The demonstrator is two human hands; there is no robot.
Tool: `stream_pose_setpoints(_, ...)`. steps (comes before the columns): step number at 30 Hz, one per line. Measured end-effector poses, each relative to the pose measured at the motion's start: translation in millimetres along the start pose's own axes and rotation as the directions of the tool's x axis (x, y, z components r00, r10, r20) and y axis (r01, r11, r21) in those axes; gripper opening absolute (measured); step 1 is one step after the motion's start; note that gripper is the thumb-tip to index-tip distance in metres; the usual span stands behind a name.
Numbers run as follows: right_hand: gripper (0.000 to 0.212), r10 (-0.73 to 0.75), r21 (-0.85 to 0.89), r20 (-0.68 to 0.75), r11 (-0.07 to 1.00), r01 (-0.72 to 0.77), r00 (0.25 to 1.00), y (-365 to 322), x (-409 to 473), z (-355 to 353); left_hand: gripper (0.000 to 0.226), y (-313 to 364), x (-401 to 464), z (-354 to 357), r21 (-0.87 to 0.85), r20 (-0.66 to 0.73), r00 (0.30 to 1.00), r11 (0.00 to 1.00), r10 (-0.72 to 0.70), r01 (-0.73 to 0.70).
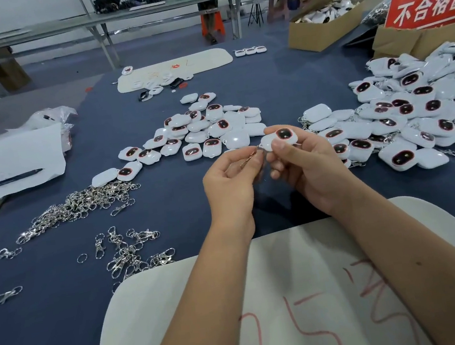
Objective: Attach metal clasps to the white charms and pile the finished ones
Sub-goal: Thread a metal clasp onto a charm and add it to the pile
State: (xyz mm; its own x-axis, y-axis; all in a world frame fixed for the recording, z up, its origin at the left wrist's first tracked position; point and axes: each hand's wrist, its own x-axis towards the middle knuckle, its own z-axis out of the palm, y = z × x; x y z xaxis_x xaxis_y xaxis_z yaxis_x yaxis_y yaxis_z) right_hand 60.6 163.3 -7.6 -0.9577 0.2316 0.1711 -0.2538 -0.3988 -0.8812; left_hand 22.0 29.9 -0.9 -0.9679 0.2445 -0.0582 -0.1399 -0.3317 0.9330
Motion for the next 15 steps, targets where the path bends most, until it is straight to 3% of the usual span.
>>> stream_pose_setpoints(3, 0.036, 0.019, -0.024, 0.023, 1.0, -0.019, 1.0, 0, 0, 0, 0.011, 4, 1, -2, -0.128, -0.008, 0.998, 0.99, -0.058, 0.056)
stream_pose_setpoints(7, 0.04, 0.039, -0.074, 0.003, 0.997, -0.038, 0.999, 3, 0, -1, 0.013, 4, 1, -2, -0.097, -0.036, 0.999, 0.995, -0.033, 0.03)
stream_pose_setpoints(10, 0.039, 0.04, -0.123, -0.024, 0.991, -0.043, 0.999, 5, 0, -1, 0.02, 4, 6, -8, 0.224, -0.057, 0.985, 0.964, 0.162, -0.145)
stream_pose_setpoints(12, 0.037, 0.04, -0.152, -0.032, 0.987, -0.044, 0.999, 5, -1, -1, 0.024, 5, 9, -12, 0.45, 0.012, 0.951, 0.847, 0.309, -0.281)
stream_pose_setpoints(15, 0.035, 0.027, -0.164, -0.031, 0.986, -0.032, 0.999, 5, -2, -1, 0.025, 4, 9, -16, 0.59, 0.155, 0.909, 0.702, 0.386, -0.399)
